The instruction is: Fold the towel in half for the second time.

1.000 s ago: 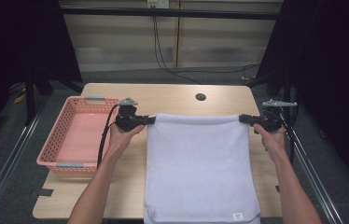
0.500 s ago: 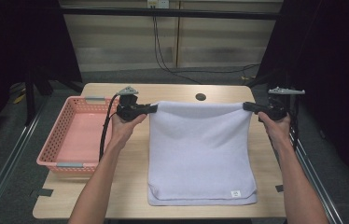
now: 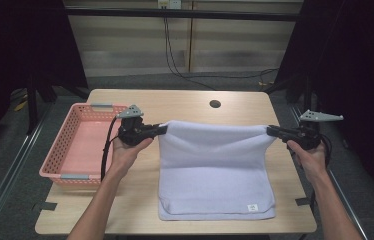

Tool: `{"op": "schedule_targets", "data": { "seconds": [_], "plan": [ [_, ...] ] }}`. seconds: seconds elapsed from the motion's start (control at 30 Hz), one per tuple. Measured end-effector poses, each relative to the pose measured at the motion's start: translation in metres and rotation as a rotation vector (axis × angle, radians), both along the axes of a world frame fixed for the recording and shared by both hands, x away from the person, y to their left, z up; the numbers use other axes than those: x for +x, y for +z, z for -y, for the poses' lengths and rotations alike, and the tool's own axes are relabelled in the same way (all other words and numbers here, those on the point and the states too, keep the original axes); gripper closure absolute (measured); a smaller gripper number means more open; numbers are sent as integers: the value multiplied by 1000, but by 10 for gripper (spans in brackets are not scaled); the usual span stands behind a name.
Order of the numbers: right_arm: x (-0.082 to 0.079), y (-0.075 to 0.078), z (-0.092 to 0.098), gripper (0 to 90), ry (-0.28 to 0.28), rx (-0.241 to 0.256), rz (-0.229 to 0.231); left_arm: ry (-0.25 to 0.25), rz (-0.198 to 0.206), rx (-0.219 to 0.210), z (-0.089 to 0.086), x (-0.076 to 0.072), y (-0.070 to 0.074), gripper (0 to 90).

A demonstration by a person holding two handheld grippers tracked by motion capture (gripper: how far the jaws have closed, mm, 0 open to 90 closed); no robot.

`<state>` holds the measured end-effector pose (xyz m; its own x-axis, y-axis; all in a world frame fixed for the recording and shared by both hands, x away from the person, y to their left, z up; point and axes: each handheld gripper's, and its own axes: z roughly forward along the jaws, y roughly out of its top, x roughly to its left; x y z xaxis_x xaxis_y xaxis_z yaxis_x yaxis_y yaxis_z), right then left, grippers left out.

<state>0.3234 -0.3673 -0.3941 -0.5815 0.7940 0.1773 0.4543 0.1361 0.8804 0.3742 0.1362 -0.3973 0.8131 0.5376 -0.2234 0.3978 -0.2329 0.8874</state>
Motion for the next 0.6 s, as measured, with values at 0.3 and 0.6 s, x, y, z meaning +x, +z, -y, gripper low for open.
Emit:
{"op": "schedule_targets", "data": {
  "seconds": [0.3, 0.6],
  "plan": [
    [-50, -12, -1, 828, 45, -20, 2, -53, -19, 31, -9, -48, -13, 816],
    [-95, -51, -7, 818, 102, -77, -109, -111, -110, 111, -14, -98, -64, 797]
  ]
}}
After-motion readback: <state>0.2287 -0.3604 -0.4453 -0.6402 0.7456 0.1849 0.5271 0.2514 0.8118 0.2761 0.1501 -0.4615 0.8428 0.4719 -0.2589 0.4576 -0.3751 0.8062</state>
